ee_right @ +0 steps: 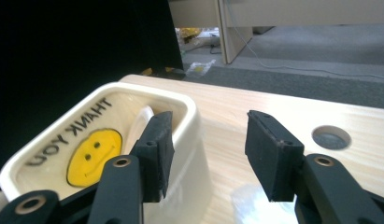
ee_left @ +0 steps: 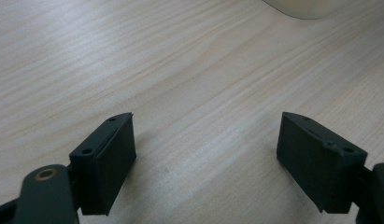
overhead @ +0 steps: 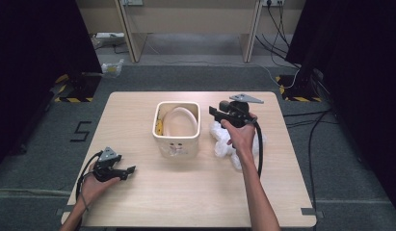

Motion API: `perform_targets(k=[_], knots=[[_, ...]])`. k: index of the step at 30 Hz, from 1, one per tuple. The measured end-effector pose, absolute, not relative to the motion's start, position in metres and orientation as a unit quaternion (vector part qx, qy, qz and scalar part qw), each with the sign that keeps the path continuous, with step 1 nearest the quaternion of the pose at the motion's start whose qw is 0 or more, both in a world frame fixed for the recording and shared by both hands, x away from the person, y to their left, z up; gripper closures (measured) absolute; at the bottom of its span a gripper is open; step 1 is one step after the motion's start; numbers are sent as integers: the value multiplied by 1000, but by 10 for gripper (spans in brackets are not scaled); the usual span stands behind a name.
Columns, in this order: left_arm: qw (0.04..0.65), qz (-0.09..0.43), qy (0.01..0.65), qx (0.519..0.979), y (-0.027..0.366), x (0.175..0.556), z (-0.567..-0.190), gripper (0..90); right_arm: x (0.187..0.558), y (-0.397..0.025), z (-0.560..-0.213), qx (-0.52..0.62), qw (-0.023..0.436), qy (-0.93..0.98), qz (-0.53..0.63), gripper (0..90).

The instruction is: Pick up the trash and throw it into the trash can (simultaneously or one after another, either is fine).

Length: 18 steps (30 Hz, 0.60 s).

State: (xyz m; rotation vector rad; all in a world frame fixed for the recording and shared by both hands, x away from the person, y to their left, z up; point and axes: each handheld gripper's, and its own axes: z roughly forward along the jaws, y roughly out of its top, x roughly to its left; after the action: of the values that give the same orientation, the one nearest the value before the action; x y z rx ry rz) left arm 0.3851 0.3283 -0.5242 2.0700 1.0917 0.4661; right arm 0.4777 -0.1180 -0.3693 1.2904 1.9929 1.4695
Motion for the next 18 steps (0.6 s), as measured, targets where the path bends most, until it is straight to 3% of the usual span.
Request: perform_targets(k=[18], knots=[[369, 182, 425, 806, 328, 385, -524, 186, 456, -156, -382, 473, 215, 705, 483, 419]])
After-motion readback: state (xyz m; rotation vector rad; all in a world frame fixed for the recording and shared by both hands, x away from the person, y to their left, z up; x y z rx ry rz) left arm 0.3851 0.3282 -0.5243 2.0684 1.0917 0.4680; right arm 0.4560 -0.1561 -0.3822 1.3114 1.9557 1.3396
